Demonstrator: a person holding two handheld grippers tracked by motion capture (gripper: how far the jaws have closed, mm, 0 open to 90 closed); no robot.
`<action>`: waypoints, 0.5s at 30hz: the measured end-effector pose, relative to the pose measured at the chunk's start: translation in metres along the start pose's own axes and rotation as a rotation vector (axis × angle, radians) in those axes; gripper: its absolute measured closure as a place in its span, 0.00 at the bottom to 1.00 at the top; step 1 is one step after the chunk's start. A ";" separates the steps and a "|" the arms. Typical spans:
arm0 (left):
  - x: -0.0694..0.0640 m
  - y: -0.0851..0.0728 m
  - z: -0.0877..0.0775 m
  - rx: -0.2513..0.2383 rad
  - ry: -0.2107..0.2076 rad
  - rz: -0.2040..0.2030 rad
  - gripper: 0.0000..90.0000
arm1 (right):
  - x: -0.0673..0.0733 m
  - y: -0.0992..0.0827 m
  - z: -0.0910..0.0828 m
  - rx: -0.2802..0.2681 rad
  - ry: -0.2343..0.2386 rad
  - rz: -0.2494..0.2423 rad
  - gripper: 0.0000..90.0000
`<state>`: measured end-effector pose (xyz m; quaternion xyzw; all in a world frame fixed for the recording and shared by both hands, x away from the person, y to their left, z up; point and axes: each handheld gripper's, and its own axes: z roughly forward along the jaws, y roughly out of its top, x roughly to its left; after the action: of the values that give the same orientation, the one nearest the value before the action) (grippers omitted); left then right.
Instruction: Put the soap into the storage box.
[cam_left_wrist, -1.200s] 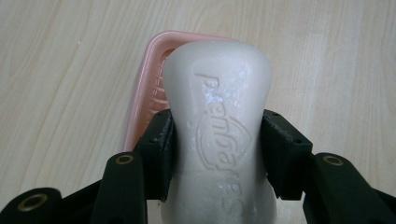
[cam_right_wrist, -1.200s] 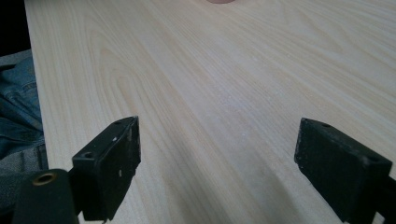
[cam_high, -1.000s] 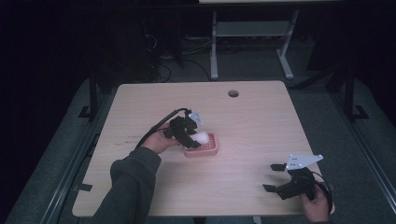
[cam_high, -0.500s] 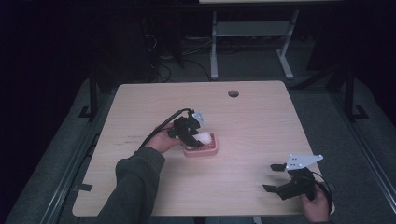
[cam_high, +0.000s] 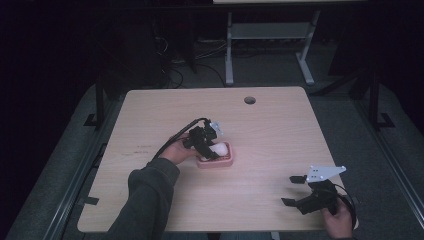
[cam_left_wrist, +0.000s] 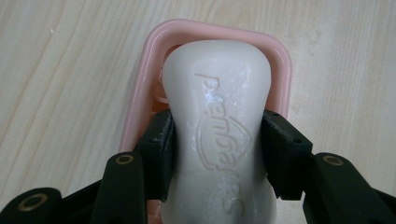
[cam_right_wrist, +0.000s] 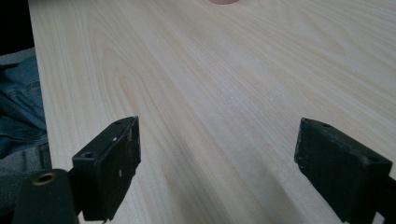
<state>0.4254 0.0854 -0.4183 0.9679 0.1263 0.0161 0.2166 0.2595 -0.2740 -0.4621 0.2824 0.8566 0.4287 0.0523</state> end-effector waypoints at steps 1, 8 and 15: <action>0.000 0.000 0.001 0.004 0.003 0.003 0.55 | 0.000 0.000 0.000 0.000 0.000 -0.002 0.16; 0.003 -0.001 0.005 0.018 0.001 -0.001 0.55 | 0.000 0.000 0.001 -0.002 0.003 0.003 0.16; 0.004 0.000 0.008 0.020 0.000 -0.003 0.55 | 0.000 0.000 0.000 -0.001 0.002 0.000 0.16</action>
<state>0.4302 0.0831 -0.4261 0.9699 0.1279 0.0143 0.2069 0.2597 -0.2743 -0.4624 0.2820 0.8565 0.4293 0.0516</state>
